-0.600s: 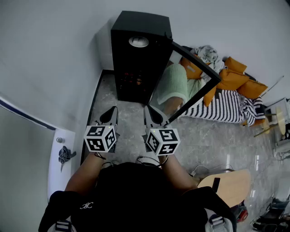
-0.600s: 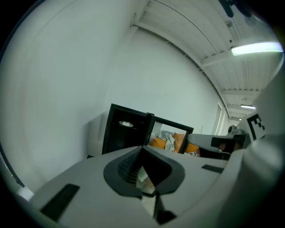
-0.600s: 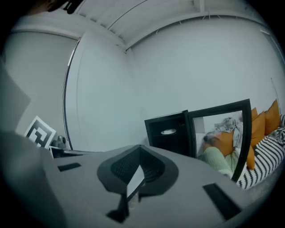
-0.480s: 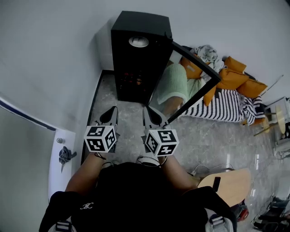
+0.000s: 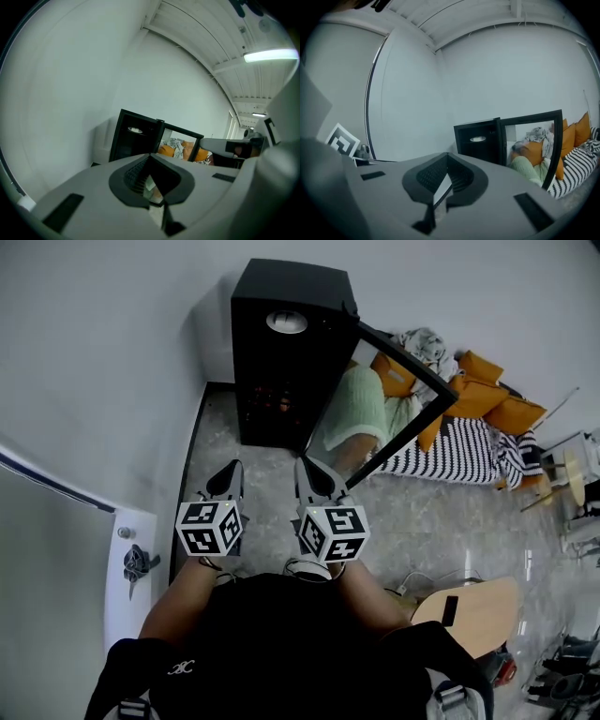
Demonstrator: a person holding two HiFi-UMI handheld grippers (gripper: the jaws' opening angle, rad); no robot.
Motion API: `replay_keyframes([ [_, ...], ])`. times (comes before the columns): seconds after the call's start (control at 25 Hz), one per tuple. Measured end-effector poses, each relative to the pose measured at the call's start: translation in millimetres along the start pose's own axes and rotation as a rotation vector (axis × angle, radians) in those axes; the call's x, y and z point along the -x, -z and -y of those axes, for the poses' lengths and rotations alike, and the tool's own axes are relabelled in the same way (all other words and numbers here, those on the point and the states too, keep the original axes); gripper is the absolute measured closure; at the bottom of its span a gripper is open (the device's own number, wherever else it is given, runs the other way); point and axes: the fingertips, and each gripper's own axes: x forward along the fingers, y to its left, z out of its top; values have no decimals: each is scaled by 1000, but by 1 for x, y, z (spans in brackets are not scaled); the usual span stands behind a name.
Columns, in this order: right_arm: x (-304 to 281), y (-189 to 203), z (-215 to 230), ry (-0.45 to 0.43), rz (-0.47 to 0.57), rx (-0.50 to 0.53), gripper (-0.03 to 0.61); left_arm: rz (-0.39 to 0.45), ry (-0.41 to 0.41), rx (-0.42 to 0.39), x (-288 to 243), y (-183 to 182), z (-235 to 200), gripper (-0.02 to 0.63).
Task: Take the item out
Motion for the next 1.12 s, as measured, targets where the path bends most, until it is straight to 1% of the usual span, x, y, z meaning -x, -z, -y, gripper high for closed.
replay_keyframes([
  [0.4,-16,9,-40,42,-8,4,572,-9,34,-11,18,-3,-40,606],
  [0.64,-21,15,-63,81,-15,22,572,-8,55,2,30,-2,-66,606],
  [0.84,-22,19,-69,99,-27,41,572,6,71,14,35,0,-69,606],
  [0.96,-30,13,-71,102,-16,43,572,20,76,-1,35,-6,-71,606],
  [1.12,-39,9,-75,98,0,62,572,29,81,3,34,-6,-75,606],
])
